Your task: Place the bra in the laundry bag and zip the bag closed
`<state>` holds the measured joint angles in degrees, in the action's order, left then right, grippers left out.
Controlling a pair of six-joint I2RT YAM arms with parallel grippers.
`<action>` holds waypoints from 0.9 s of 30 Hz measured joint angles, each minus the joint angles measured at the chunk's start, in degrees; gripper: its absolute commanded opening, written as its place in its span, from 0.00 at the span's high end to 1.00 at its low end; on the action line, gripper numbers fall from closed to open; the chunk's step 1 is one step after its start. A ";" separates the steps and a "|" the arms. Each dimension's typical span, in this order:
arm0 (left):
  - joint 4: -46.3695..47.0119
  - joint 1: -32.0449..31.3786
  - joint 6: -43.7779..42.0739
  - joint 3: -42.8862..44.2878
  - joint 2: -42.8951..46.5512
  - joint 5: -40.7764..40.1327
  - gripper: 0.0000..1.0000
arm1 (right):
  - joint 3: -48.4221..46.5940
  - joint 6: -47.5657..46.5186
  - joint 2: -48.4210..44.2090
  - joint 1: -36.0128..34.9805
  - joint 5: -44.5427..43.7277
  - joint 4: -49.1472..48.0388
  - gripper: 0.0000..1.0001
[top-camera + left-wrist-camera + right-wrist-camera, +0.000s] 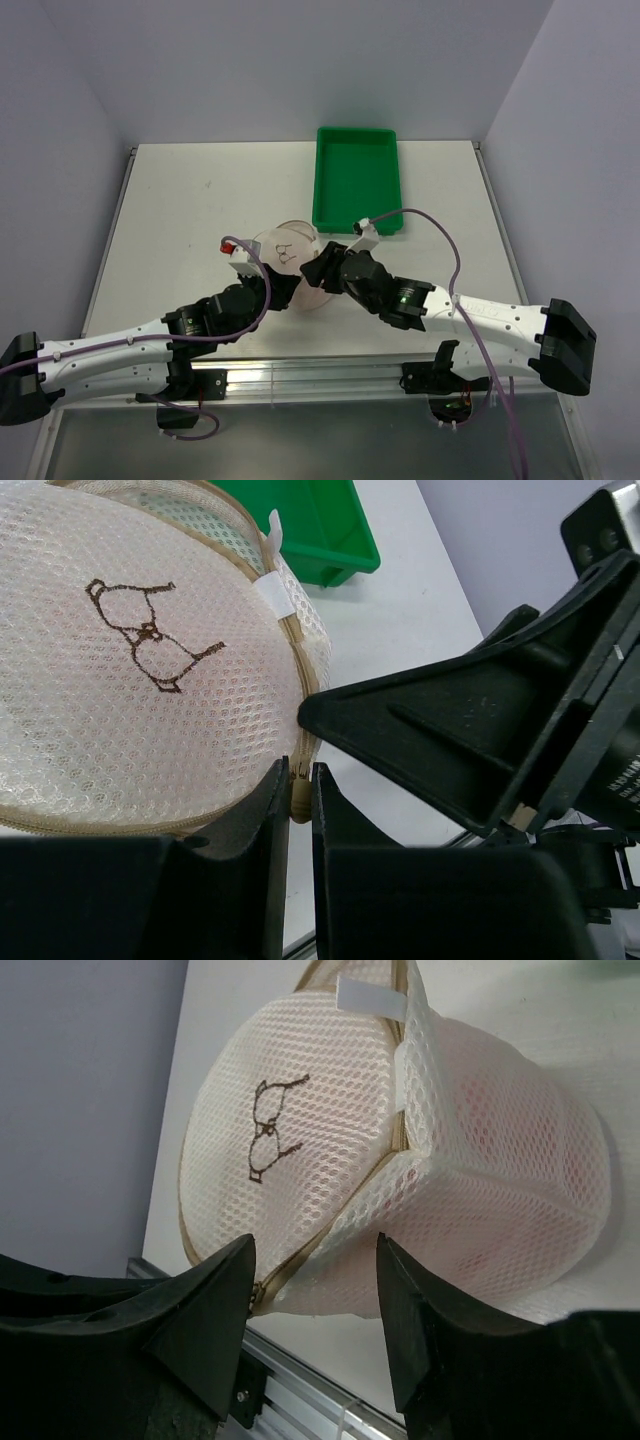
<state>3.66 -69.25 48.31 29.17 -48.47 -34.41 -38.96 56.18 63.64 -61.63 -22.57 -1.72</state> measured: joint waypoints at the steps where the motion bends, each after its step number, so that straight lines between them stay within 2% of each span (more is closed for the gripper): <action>1: 0.04 0.00 -0.09 0.00 0.00 0.00 1.00 | -0.02 0.13 0.52 0.00 0.13 0.02 0.41; 4: 0.09 0.00 -0.68 0.00 -0.02 0.02 1.00 | -0.07 0.04 2.08 0.00 0.59 0.02 0.67; 5: 0.07 0.00 -0.83 0.00 -0.02 0.04 1.00 | -0.11 0.04 2.38 0.02 0.79 -0.11 0.82; 7: -0.02 -0.02 -0.96 0.00 -0.07 0.11 1.00 | -0.17 0.20 2.40 0.15 1.14 -0.66 0.96; 8: -0.02 -0.07 -1.05 0.00 -0.07 0.09 1.00 | -0.24 -0.02 2.40 0.35 1.33 -0.90 1.00; 14: -3.78 -0.15 -1.66 0.00 2.86 -0.37 1.00 | 0.02 -1.14 2.14 5.73 5.68 -3.41 1.00; 22: -15.47 -0.15 -0.48 -0.66 13.29 -3.19 1.00 | 0.76 -6.84 0.61 21.62 23.45 -5.92 1.00; 27: -19.58 -0.17 1.11 -0.70 16.02 -3.43 1.00 | -2.05 -10.91 3.80 26.69 34.69 -4.98 1.00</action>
<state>-15.92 -69.43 49.43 28.47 -32.45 -37.85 -41.01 45.28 67.44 -34.94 12.12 -6.70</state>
